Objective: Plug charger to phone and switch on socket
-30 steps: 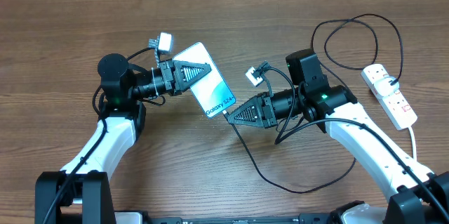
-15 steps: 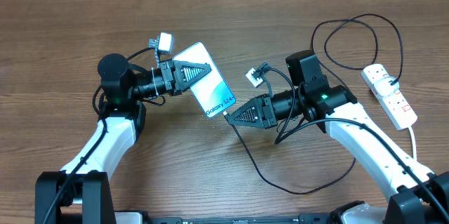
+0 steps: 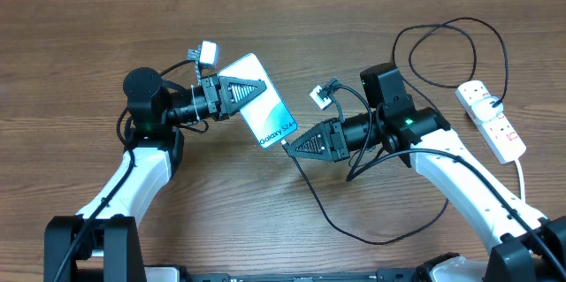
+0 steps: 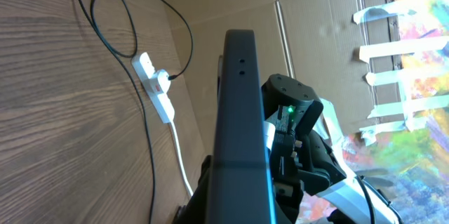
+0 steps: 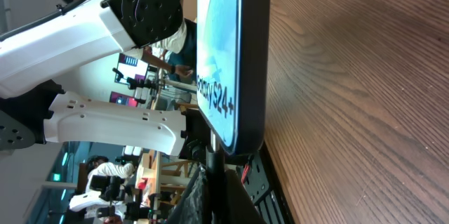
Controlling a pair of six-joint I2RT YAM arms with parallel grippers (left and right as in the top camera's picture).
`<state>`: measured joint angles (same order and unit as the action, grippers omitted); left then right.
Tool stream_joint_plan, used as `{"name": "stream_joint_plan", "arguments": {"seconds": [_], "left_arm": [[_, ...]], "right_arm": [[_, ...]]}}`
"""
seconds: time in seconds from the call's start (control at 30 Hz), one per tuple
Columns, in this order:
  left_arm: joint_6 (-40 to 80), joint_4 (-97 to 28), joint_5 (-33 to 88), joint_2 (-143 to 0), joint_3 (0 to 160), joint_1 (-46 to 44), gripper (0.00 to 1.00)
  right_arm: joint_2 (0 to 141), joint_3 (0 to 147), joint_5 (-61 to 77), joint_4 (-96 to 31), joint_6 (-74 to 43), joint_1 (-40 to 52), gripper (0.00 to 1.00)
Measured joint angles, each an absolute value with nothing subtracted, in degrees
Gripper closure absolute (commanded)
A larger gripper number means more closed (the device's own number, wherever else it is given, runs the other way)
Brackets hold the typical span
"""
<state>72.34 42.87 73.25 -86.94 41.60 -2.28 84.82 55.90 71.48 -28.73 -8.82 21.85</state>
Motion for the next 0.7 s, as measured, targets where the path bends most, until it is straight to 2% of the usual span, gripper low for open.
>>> {"name": "stream_joint_plan", "arguments": {"seconds": [0.7], "left_arm": [[73.3,42.94,73.25,-86.94,41.6,-2.66,0.96]], "right_arm": [[84.82,55.9,71.13,-28.05,-8.97,21.85,0.96]]}}
